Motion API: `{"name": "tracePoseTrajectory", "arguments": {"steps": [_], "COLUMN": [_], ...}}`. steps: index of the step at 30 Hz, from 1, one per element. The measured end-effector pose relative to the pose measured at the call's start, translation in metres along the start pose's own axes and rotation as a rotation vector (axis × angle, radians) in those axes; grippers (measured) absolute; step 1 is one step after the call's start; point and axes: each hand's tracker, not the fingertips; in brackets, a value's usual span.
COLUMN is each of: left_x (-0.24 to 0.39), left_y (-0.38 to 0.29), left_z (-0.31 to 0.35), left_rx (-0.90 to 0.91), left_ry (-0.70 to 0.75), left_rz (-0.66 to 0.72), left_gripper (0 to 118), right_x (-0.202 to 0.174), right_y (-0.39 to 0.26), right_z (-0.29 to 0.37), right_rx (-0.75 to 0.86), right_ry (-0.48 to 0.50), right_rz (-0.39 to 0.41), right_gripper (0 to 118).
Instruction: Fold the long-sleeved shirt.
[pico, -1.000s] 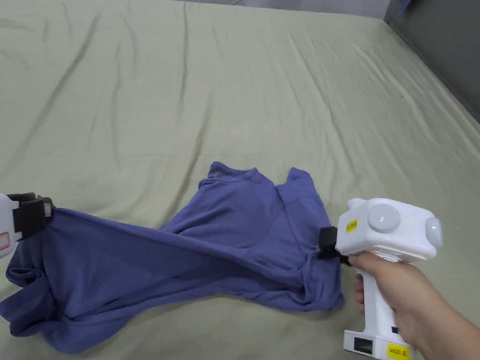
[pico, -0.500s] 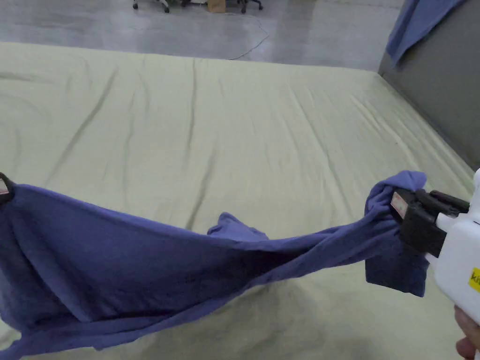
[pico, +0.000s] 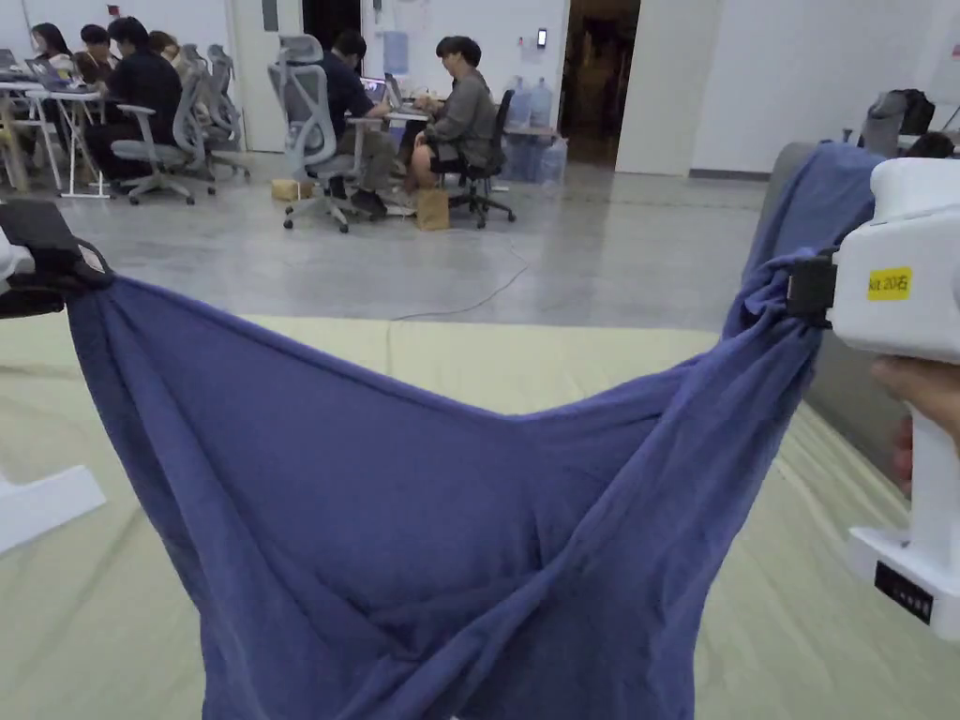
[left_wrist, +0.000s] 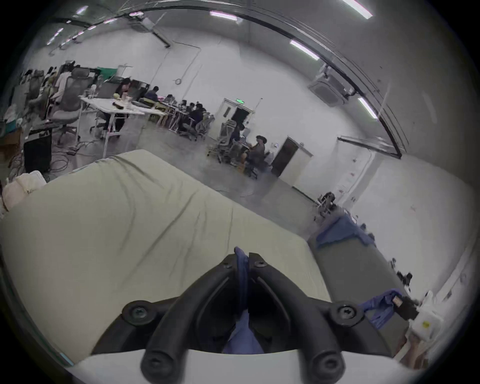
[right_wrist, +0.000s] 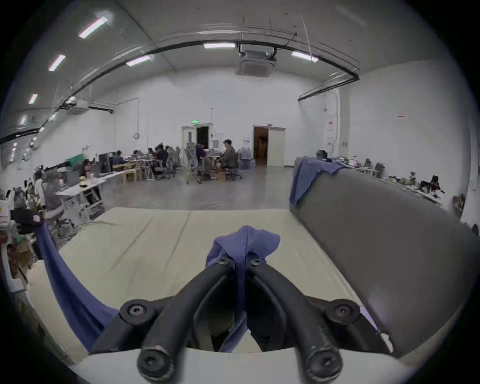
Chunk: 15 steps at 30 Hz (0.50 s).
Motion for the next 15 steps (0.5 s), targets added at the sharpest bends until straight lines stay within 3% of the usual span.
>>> {"name": "tracePoseTrajectory", "arguments": {"steps": [2, 7, 10, 15], "left_x": [0.0, 0.01, 0.024, 0.031], "left_y": [0.031, 0.069, 0.075, 0.063], "left_z": [-0.019, -0.062, -0.096, -0.148], "left_rx": [0.043, 0.074, 0.084, 0.066], "left_ry": [0.042, 0.068, 0.142, 0.196], "left_rz": [0.014, -0.004, -0.118, -0.174], "left_gripper": [2, 2, 2, 2], "right_x": [0.012, 0.016, 0.005, -0.027], "right_y": [0.028, 0.072, 0.086, 0.083], "right_z": [-0.03, -0.094, -0.132, -0.19], "right_rx": [-0.025, -0.066, -0.095, -0.145], "right_ry": [-0.053, -0.058, -0.036, -0.097], "right_rz": [-0.042, -0.08, -0.099, -0.031], "right_gripper": [3, 3, 3, 3]}}
